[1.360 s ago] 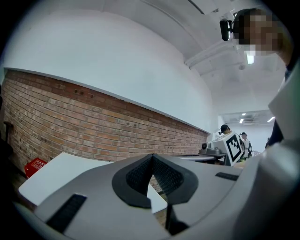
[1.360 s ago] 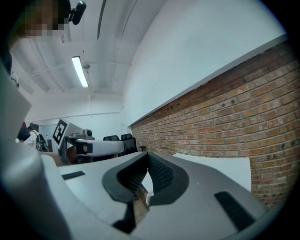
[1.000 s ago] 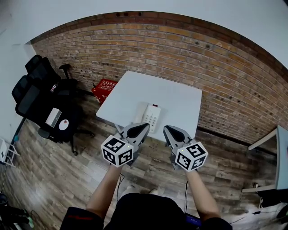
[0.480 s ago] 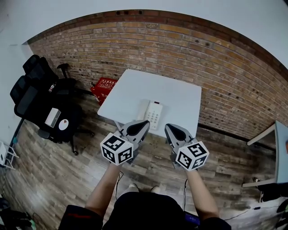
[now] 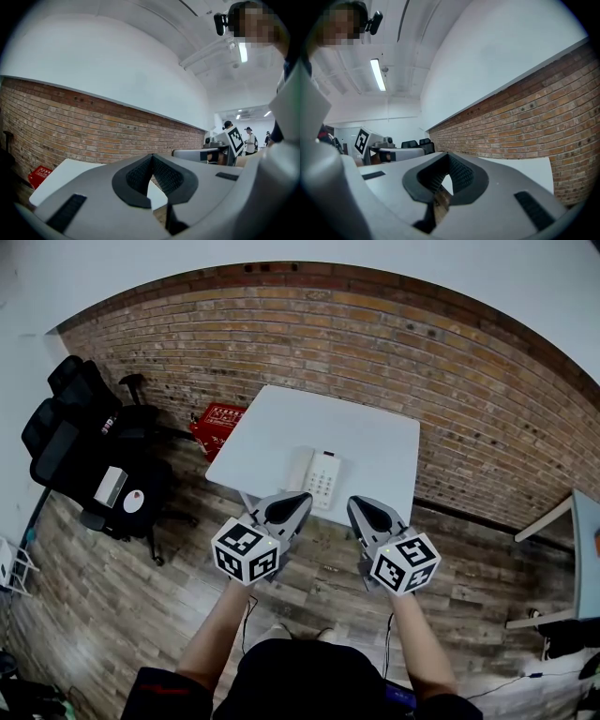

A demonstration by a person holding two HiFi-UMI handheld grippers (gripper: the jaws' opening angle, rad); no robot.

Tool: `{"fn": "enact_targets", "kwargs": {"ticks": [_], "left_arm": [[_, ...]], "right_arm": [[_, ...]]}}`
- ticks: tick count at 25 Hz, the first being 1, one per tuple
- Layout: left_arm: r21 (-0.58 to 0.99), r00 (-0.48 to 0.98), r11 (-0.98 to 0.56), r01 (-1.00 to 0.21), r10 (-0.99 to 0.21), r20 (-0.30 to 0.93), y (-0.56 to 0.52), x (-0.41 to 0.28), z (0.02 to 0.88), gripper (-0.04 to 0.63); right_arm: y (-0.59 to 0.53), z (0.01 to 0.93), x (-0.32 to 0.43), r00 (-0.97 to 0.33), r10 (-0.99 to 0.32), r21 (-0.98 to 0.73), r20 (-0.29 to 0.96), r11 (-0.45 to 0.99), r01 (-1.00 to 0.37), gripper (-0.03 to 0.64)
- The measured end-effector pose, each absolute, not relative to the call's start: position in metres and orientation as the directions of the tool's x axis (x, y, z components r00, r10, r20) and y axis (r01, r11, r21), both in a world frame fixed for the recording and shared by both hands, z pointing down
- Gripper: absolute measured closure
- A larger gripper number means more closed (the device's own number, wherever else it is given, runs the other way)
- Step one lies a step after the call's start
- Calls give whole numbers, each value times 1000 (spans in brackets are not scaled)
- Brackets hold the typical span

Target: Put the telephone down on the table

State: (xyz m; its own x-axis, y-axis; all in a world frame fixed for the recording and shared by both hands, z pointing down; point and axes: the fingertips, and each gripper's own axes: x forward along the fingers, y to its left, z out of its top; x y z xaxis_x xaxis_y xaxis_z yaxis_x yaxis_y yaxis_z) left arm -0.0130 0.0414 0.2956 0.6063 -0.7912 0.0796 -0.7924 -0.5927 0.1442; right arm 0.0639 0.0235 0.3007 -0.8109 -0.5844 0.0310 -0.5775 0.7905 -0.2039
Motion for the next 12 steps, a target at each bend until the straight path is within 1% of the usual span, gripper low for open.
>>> {"fn": "enact_targets", "kwargs": {"ticks": [12], "left_arm": [[164,603,-588,-792,-795,63,44,-12,294,588]], "right_arm": [[25,300,63,-814,-580,-210,22,794,-571,604]]}}
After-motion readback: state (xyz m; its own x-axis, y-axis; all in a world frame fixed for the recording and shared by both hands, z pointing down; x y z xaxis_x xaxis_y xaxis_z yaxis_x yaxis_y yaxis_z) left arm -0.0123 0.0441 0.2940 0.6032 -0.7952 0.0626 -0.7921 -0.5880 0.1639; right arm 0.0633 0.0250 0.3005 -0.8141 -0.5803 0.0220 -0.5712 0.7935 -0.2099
